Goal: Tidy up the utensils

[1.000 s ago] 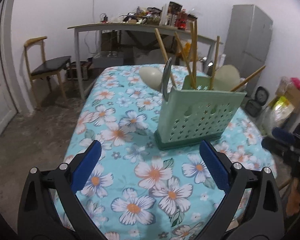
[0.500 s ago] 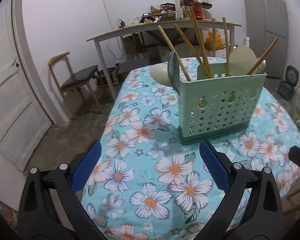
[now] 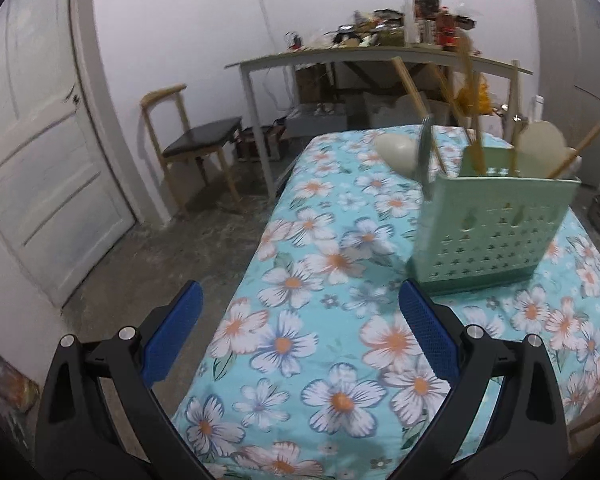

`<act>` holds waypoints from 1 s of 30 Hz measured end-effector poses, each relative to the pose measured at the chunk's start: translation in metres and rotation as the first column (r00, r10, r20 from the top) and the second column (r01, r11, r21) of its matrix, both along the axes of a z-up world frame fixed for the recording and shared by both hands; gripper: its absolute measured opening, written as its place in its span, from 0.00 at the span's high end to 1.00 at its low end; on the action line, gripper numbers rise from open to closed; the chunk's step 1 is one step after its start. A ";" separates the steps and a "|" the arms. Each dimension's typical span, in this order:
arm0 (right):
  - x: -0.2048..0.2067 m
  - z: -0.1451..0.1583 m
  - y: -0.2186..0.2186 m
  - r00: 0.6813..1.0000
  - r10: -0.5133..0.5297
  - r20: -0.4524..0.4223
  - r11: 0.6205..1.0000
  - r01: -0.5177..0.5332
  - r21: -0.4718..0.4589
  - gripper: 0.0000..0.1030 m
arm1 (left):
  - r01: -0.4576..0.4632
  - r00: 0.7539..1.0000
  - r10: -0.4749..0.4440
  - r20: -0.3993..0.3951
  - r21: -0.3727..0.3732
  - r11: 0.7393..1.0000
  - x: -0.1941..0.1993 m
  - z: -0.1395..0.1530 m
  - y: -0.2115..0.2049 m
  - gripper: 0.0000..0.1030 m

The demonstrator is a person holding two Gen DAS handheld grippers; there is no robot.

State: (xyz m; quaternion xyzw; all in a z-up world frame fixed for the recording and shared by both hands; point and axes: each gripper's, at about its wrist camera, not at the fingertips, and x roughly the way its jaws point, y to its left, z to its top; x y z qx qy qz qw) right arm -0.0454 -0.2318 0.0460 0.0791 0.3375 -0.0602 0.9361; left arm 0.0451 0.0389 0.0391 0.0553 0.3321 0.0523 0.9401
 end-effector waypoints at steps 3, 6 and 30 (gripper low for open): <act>-0.003 0.003 -0.009 1.000 -0.024 0.007 1.000 0.024 -0.018 0.17 | -0.026 0.999 0.025 -0.032 -0.039 0.999 0.005 -0.006 0.009 0.08; -0.005 0.007 -0.017 0.999 -0.041 0.017 0.999 0.041 -0.033 0.17 | -0.025 0.999 0.023 -0.043 -0.047 0.999 0.006 -0.008 0.010 0.08; -0.004 0.009 -0.026 0.999 -0.040 0.022 0.996 0.041 -0.079 0.17 | 0.034 0.997 -0.035 -0.070 -0.009 0.999 0.006 -0.014 -0.008 0.08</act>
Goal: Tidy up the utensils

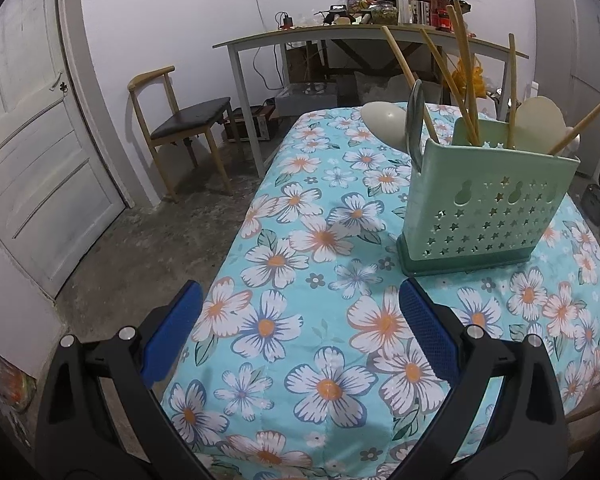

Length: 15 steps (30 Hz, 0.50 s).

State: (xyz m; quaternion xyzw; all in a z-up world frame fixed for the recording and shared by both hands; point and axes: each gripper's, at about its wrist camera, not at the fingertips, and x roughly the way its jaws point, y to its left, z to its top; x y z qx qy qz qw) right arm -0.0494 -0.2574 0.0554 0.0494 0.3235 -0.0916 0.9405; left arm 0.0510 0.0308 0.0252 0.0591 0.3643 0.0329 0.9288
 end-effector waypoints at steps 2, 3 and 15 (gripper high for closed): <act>0.000 0.000 0.000 1.000 0.000 0.001 1.000 0.000 0.001 0.17 | -0.003 1.000 0.003 0.000 0.001 1.000 0.000 0.000 0.000 0.08; 0.000 0.000 0.000 1.000 -0.001 0.001 1.000 0.001 0.001 0.17 | -0.003 1.000 0.003 -0.001 0.005 1.000 0.000 0.000 0.001 0.08; 0.002 -0.004 0.003 1.000 0.007 0.000 1.000 -0.007 0.017 0.17 | -0.067 0.998 0.067 0.000 0.039 0.997 -0.005 0.000 0.021 0.08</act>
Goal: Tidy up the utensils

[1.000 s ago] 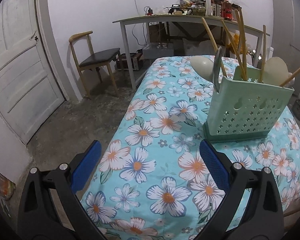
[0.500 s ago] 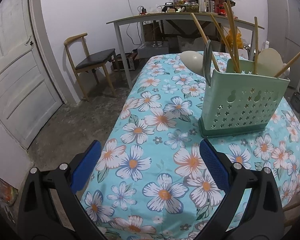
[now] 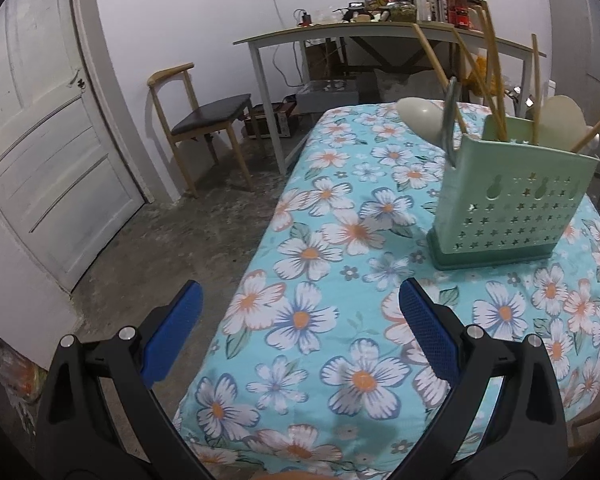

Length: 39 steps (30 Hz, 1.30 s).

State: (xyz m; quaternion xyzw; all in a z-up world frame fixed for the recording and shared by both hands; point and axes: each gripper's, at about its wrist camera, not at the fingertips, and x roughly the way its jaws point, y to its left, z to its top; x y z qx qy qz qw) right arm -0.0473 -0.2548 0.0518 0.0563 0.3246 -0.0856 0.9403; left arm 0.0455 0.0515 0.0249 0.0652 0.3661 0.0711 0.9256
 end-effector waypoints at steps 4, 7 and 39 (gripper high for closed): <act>0.001 0.000 0.001 1.000 0.007 0.003 1.000 -0.007 0.004 0.17 | -0.010 1.000 0.010 0.001 -0.003 1.000 -0.001 0.001 0.003 0.08; 0.001 0.000 0.001 1.000 0.011 0.005 1.000 -0.011 0.004 0.17 | -0.009 1.000 0.009 0.003 -0.005 1.000 -0.002 0.002 0.003 0.08; 0.001 0.000 0.005 1.000 0.023 0.005 1.000 -0.023 0.007 0.17 | 0.022 1.000 -0.023 -0.021 -0.013 1.000 0.002 0.000 -0.005 0.08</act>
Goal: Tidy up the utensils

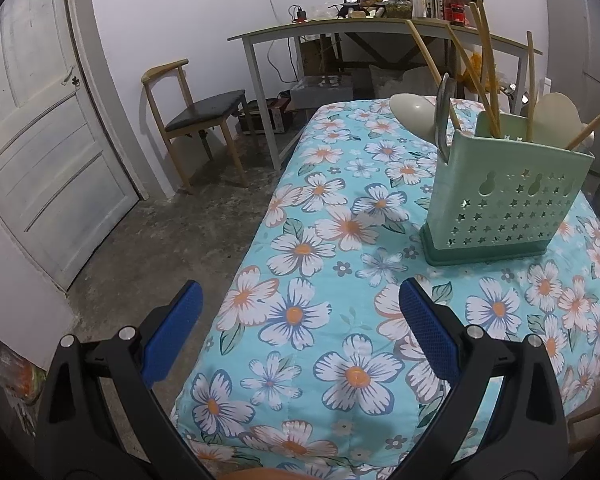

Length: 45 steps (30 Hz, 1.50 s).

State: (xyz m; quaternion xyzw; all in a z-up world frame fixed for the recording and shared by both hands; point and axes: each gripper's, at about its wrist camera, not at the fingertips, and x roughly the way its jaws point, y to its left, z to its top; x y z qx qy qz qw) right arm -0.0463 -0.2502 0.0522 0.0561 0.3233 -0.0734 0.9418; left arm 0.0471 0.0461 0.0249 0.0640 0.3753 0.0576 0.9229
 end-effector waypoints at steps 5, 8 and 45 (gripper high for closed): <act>0.001 0.000 0.000 1.000 0.001 0.000 1.000 -0.001 0.000 0.17 | -0.002 1.000 0.002 0.000 -0.001 1.000 -0.001 0.000 0.000 0.08; 0.001 0.001 0.000 1.000 0.001 0.001 1.000 -0.001 0.000 0.17 | -0.002 1.000 0.002 -0.002 0.000 1.000 0.000 0.000 0.000 0.08; 0.002 0.006 -0.001 1.000 0.004 0.003 1.000 -0.004 0.000 0.17 | 0.001 1.000 -0.001 -0.010 -0.002 1.000 0.001 -0.001 0.001 0.08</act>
